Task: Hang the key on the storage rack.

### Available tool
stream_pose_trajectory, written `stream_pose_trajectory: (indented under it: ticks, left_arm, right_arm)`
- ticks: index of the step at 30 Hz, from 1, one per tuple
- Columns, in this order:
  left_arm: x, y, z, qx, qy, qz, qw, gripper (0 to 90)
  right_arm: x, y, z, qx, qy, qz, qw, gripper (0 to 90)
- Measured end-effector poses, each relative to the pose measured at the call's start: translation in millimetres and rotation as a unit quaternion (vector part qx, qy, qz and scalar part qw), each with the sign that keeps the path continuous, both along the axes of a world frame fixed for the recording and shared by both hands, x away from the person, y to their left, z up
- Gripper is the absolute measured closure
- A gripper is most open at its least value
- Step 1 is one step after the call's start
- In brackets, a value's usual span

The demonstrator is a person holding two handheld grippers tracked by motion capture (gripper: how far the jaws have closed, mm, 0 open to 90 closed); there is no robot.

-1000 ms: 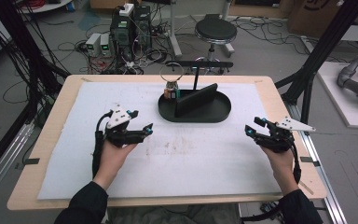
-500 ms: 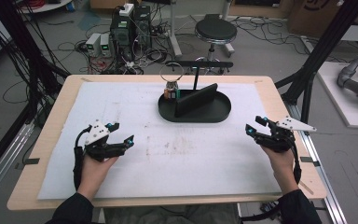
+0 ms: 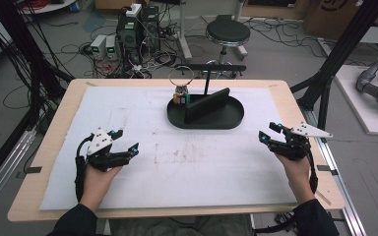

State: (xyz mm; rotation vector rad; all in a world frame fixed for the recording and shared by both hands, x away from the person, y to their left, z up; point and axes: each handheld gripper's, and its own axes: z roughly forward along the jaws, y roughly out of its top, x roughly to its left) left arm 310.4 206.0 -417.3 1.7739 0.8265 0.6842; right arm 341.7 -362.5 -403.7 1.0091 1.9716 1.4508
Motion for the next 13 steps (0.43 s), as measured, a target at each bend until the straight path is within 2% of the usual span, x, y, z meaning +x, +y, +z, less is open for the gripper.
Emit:
stream_pose_trajectory:
  ticks: [5, 13]
  left_arm:
    - [2.9, -0.2, 0.1, -0.001, -0.001, 0.004, 1.0, 25.7]
    - [6.2, -6.3, 5.4, -0.006, -0.005, -0.004, 1.0, 25.7]
  right_arm:
    - [-0.4, -0.5, -0.5, 0.002, 0.002, 0.001, 1.0, 37.2]
    - [-2.4, -2.8, -0.7, 0.005, 0.0, 0.003, 1.0, 35.7]
